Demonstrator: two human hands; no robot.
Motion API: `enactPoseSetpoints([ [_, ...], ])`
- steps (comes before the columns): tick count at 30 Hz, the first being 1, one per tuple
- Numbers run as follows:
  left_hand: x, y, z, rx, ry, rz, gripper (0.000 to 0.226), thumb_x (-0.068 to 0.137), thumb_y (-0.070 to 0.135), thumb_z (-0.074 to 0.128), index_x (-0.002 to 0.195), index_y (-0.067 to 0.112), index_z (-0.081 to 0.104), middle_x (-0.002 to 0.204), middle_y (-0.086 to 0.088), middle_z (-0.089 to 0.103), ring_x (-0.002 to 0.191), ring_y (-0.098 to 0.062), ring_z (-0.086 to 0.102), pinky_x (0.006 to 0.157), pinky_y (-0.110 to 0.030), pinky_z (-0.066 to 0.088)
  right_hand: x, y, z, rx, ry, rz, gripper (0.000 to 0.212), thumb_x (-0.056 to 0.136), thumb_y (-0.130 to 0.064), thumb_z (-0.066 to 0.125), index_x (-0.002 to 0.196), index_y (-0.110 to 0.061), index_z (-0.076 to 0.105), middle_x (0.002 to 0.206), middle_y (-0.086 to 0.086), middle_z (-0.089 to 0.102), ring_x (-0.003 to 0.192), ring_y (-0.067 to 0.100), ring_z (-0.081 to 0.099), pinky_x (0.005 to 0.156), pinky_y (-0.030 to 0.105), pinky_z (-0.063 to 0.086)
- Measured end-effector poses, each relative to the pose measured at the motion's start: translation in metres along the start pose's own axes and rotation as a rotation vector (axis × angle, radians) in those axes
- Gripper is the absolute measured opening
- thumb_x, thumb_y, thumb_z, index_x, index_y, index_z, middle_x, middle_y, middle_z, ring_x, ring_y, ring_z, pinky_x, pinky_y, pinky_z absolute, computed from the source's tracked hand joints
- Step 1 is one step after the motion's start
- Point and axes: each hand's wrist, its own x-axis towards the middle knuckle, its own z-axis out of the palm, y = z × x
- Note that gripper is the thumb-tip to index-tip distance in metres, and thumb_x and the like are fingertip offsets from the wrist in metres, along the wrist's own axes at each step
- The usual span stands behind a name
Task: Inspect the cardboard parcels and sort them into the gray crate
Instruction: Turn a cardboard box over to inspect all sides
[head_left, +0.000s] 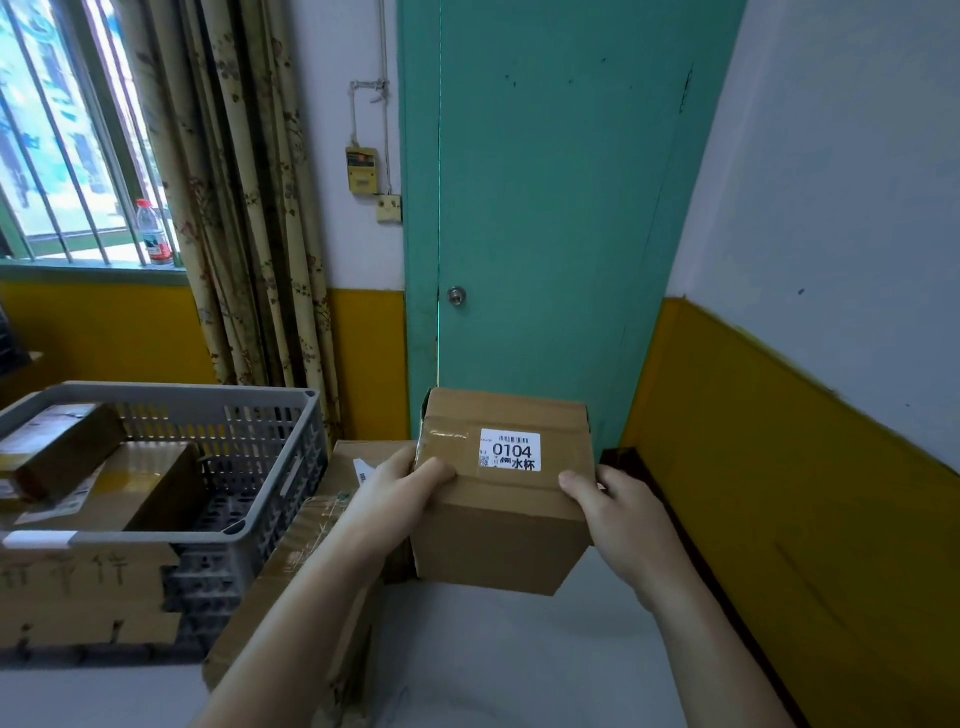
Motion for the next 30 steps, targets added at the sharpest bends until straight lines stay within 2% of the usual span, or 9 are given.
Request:
enactPoseSetpoints([
  [3,0.0,0.001,0.003,0.052,0.065,0.027,0.047,0.084,0.073,0.062,0.11,0.034,0.059,0.108,0.008,0.068,0.098,-0.013,0.067,0.075,-0.035,0.055,0.0,-0.004,0.0,0.006,-0.011,-0.005,0.026,0.09,-0.055,0.051,0.101,-0.041,0.07,0.098,-0.018,0.072,0.092,0.006,0.066,0.074,0.031,0.053],
  [6,-0.002,0.0,0.007,0.168,0.112,0.123,0.047,0.092,0.069,0.056,0.105,0.023,0.058,0.106,0.005,0.07,0.097,-0.014,0.067,0.085,-0.041,0.059,0.0,-0.004,0.001,-0.083,0.069,-0.038,0.035,0.095,-0.064,0.051,0.095,-0.037,0.073,0.092,-0.017,0.072,0.088,0.007,0.066,0.075,0.035,0.056],
  [9,-0.006,-0.003,0.006,0.197,0.099,0.153,0.047,0.095,0.064,0.056,0.105,0.018,0.057,0.106,0.001,0.071,0.095,-0.016,0.068,0.087,-0.045,0.059,-0.001,-0.001,0.001,-0.148,0.099,-0.075,0.043,0.096,-0.062,0.053,0.094,-0.025,0.076,0.088,-0.01,0.074,0.083,0.011,0.067,0.077,0.042,0.058],
  [13,-0.007,0.001,0.005,0.165,0.111,0.136,0.05,0.092,0.069,0.058,0.103,0.02,0.058,0.102,0.001,0.071,0.092,-0.016,0.069,0.084,-0.045,0.059,-0.001,0.0,0.0,-0.071,0.08,-0.036,0.036,0.096,-0.061,0.054,0.098,-0.032,0.075,0.096,-0.014,0.073,0.09,0.009,0.066,0.08,0.037,0.057],
  [17,-0.008,0.006,0.008,0.209,0.159,0.159,0.057,0.093,0.071,0.049,0.099,0.015,0.051,0.098,-0.006,0.069,0.089,-0.023,0.068,0.083,-0.051,0.058,-0.003,-0.007,0.004,-0.149,0.158,-0.044,0.064,0.08,-0.084,0.042,0.086,-0.026,0.07,0.085,-0.012,0.069,0.08,0.006,0.063,0.063,0.029,0.048],
  [19,-0.012,0.007,0.009,0.243,0.145,0.189,0.055,0.095,0.068,0.047,0.096,0.013,0.048,0.098,-0.01,0.069,0.088,-0.025,0.068,0.083,-0.053,0.057,-0.004,-0.008,0.007,-0.192,0.206,-0.068,0.067,0.077,-0.085,0.043,0.087,-0.024,0.07,0.083,-0.01,0.069,0.078,0.007,0.062,0.067,0.032,0.052],
  [23,-0.017,0.006,0.002,0.178,0.089,0.179,0.054,0.094,0.063,0.057,0.102,0.01,0.049,0.105,-0.016,0.071,0.095,-0.031,0.071,0.086,-0.059,0.057,-0.005,-0.006,0.008,-0.104,0.136,-0.034,0.052,0.081,-0.079,0.051,0.092,-0.031,0.066,0.092,-0.015,0.07,0.086,0.006,0.064,0.076,0.033,0.056],
  [27,-0.018,0.007,0.002,0.223,0.002,0.205,0.044,0.095,0.056,0.062,0.108,0.016,0.047,0.113,-0.015,0.069,0.099,-0.029,0.071,0.086,-0.056,0.059,-0.004,-0.008,0.009,-0.024,0.116,0.094,0.084,0.074,-0.097,0.032,0.107,-0.025,0.061,0.104,-0.009,0.065,0.096,0.014,0.062,0.084,0.039,0.051],
  [30,-0.017,0.005,0.0,0.173,-0.041,0.183,0.042,0.093,0.055,0.067,0.11,0.021,0.049,0.112,-0.009,0.07,0.098,-0.022,0.072,0.084,-0.052,0.061,-0.003,-0.011,0.008,-0.055,0.165,0.128,0.088,0.072,-0.098,0.029,0.104,-0.022,0.06,0.101,-0.005,0.065,0.093,0.015,0.061,0.083,0.041,0.052],
])
